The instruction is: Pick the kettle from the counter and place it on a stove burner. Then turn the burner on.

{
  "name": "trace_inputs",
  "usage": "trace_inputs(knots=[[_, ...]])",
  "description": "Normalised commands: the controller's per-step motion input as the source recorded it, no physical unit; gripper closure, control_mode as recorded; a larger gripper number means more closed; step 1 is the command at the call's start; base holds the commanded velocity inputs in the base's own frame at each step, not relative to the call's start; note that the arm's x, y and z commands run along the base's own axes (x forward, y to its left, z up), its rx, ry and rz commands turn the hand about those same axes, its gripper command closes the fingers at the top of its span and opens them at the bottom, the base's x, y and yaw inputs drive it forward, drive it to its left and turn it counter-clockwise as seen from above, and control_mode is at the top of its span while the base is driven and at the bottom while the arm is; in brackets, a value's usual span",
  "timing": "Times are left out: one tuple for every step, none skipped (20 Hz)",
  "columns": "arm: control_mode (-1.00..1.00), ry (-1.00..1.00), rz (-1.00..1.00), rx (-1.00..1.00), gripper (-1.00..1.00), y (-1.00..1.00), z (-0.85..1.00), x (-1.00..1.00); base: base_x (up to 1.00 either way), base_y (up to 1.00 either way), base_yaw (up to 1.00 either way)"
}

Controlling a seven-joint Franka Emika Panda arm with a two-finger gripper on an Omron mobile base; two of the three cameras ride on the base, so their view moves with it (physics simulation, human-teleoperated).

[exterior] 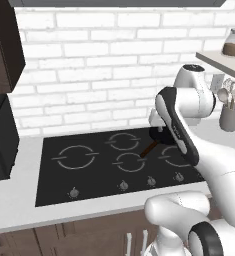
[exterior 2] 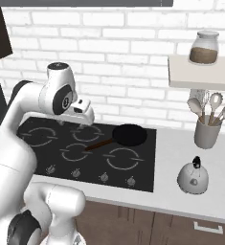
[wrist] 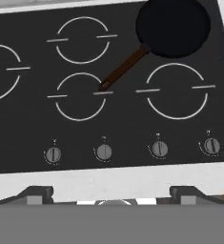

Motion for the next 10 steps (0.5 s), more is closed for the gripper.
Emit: trace_inputs(knots=[[-1.0, 0.0, -0.21, 0.0, -1.0, -0.47, -0.01, -0.69, 0.0, 0.0, 0.0], [-1.0, 0.0, -0.21, 0.0, -1.0, -0.57, 0.0, -0.66, 0.0, 0.0, 0.0], [-1.0, 0.0, -0.22, 0.0, -1.0, -0.61, 0.0, -0.64, 0.0, 0.0, 0.0], [-1.0, 0.0, -0.23, 0.0, -1.0, -0.67, 0.0, -0.58, 0.0, 0.0, 0.0], [-1.0, 0.0, -0.23, 0.0, -1.0, -0.69, 0.0, -0.54, 0.0, 0.0, 0.0], [-1.0, 0.01, -0.24, 0.0, -1.0, -0.72, 0.0, -0.43, 0.0, 0.0, 0.0], [-1.0, 0.04, -0.25, 0.0, -1.0, -0.75, 0.0, -0.31, 0.0, 0.0, 0.0], [-1.0, 0.07, -0.26, 0.0, -1.0, -0.79, 0.0, -0.16, 0.0, 0.0, 0.0], [-1.0, 0.11, -0.27, 0.0, -1.0, -0.86, 0.0, -0.02, 0.0, 0.0, 0.0], [-1.0, 0.13, -0.27, 0.0, -1.0, -0.91, 0.01, 0.0, 0.0, 0.0, 0.0]])
